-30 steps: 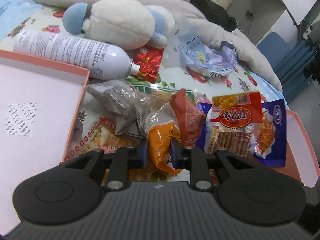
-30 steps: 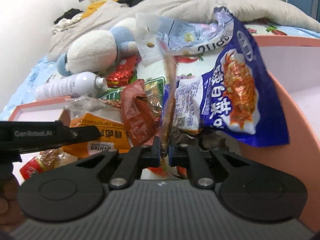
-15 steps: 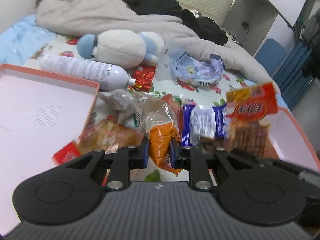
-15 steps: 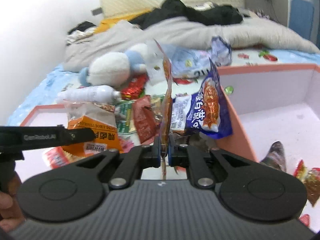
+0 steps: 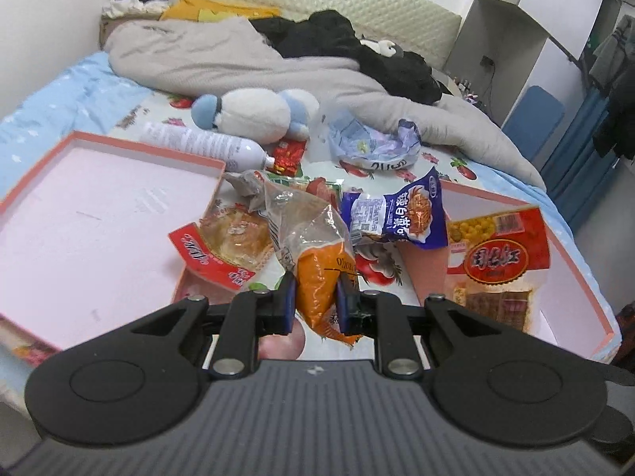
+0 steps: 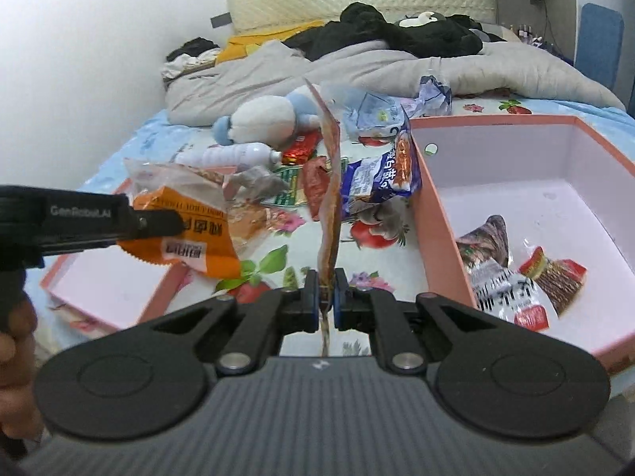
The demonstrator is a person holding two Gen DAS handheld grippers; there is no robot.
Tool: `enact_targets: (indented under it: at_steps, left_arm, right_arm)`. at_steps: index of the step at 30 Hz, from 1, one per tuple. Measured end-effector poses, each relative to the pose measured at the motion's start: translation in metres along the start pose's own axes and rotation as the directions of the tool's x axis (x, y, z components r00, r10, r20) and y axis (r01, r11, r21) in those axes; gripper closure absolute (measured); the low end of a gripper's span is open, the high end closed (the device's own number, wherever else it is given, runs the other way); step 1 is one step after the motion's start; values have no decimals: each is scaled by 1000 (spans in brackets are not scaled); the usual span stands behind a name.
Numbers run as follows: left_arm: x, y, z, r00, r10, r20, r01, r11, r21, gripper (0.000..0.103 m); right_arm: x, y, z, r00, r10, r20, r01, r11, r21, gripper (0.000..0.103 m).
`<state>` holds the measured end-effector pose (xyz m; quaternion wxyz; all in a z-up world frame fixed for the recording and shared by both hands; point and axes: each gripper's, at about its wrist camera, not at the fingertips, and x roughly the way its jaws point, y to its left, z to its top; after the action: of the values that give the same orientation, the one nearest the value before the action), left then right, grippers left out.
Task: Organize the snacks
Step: 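Carry both held snack packets over the box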
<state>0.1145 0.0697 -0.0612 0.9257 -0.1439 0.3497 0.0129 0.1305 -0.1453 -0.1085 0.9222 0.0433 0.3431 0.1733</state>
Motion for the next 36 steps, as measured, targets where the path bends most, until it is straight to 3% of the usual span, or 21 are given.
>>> enact_targets:
  at_steps: [10,20,26,36]
  left_arm:
    - [-69,-29,-26,999,-42,6,43,999,-14,80]
    - [-106,-60,-52,993,-121,17,120,993,16,80]
    - [-106,-80,-52,985,-172,21,171,985,21,80]
    - [-61,-151,-42,956,-287,-69,293,948,126,80]
  right_arm:
    - [-68,1,-8,998,2,61,-1,1000,-12,93]
    - [-122,-15,-24,990,-74,121,79,996,-39,93]
    - [-139,-33,-27,983,-127,131,129,992,-7,93]
    - [-129,-76,-13,972,-218,90,212,975,69,93]
